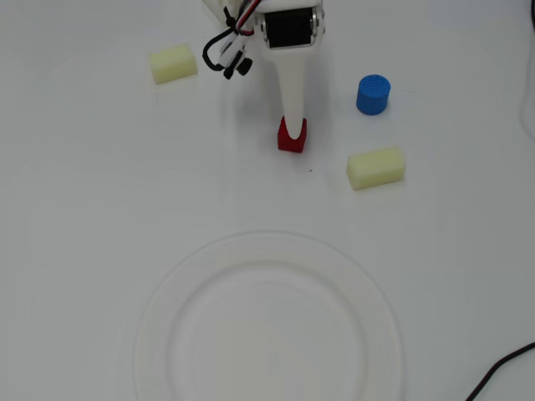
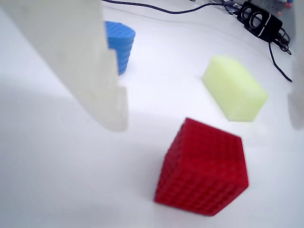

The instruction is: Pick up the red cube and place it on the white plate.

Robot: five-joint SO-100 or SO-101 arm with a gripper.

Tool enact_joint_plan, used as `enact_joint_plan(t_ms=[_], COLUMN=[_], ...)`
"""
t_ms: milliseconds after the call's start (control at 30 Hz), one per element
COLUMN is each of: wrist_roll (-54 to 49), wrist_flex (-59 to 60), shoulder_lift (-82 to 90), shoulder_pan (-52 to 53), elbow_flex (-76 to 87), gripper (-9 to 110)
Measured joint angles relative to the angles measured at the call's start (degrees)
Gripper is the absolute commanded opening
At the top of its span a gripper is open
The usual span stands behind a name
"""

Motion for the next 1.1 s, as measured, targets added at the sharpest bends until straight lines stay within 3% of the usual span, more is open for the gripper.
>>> enact_joint_plan(t_ms=[267, 600, 733, 900, 1100], wrist_roll=[0.4, 0.4, -0.3, -3.3, -7.9], wrist_flex=[-4.0, -9.0, -9.1, -9.8, -17.3], shoulder_lift=[-10.2, -16.2, -16.3, -11.8, 7.7], shoulder_pan=[0.3, 1.2, 1.2, 1.3, 4.1], elbow_flex=[-2.7, -3.6, -3.8, -1.9, 3.3], gripper=[26, 0, 0, 0, 0])
